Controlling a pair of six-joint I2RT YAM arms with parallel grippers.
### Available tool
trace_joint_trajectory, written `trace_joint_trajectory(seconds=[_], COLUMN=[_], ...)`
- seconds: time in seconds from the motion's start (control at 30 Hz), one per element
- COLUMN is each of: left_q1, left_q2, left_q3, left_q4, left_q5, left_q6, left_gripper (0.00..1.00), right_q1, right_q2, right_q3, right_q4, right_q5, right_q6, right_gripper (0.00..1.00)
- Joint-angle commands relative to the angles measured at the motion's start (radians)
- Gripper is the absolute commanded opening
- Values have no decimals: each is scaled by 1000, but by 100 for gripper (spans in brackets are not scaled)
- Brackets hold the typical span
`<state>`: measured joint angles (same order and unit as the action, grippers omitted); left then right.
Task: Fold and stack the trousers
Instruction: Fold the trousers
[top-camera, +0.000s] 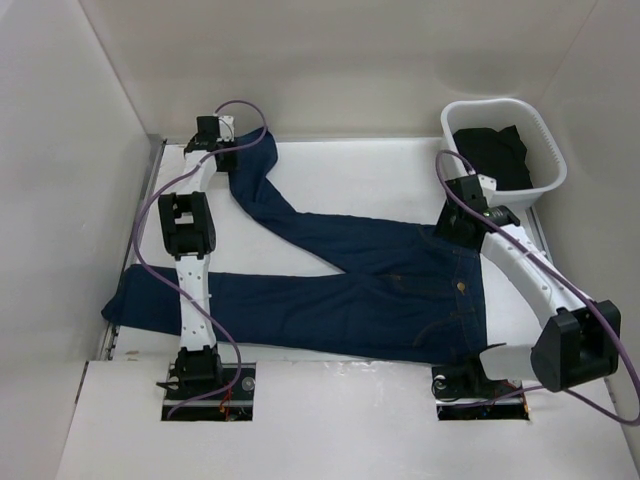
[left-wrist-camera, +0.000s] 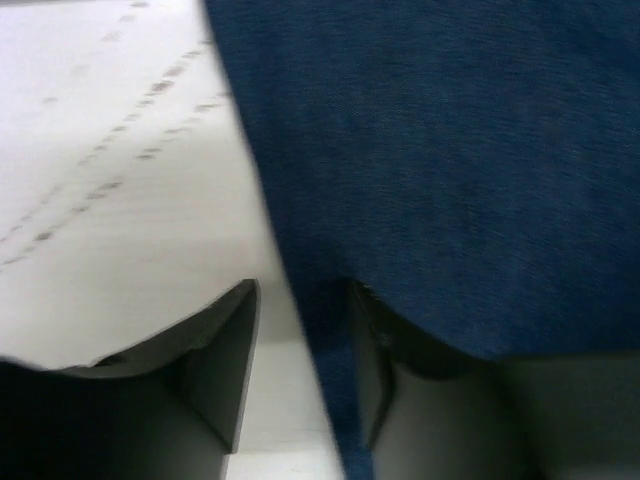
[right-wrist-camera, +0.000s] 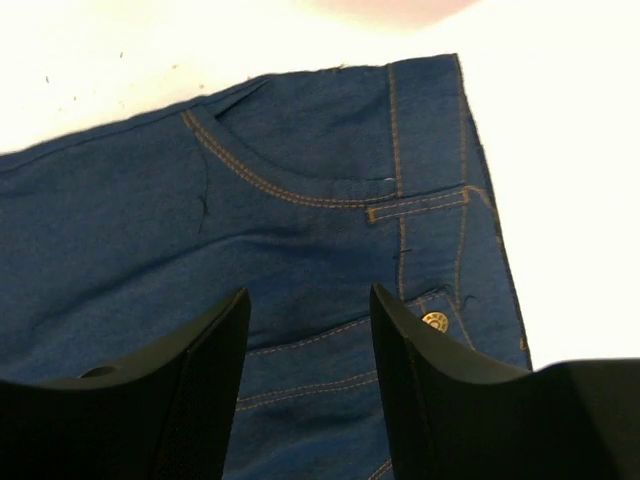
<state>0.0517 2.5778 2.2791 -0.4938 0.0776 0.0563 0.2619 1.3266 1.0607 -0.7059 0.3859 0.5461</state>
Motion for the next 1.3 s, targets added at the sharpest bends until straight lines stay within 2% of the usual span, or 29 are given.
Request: trace_joint_trajectory(seconds=[0.0, 0.07, 0.1, 0.27, 0.43, 0.53, 0.63, 0.73, 0.8, 0.97, 1.27], left_q1=[-28, -29, -29, 59, 158, 152, 101, 67, 60, 53, 67], left_q2=[51, 54, 48, -112, -381, -510, -611, -731, -781, -838, -941], left_q3=[17, 11, -1, -95, -225, -337, -491, -662, -749, -920, -967], left_q4=[-135, -144, -143, -101, -72, -101, -156, -149, -178, -245, -278], left_q5=[126, 119, 104, -27, -128, -174, -249, -353, -387, -363, -363], left_q6=[19, 11, 5, 40, 213, 374, 566, 691, 709, 683, 602], left_gripper=[25, 2, 0, 0, 0, 0, 0, 0, 1, 1, 1], right_q1=[-31, -52, -59, -71, -36, 18, 49, 62, 63, 63, -60], right_q2=[-43, -33, -26, 40, 144, 235, 318, 342, 333, 350, 370], right_q3=[19, 24, 25, 41, 76, 120, 160, 179, 164, 140, 200], right_q4=[-15, -17, -17, -3, 39, 54, 71, 97, 129, 174, 226], right_q5=[22, 8, -2, -48, -73, -74, -78, -71, -73, -84, -104], right_q6=[20, 23, 25, 18, -29, -44, -57, -63, -55, -57, -40], right_gripper=[56, 56, 57, 62, 62, 62, 62, 61, 61, 61, 74])
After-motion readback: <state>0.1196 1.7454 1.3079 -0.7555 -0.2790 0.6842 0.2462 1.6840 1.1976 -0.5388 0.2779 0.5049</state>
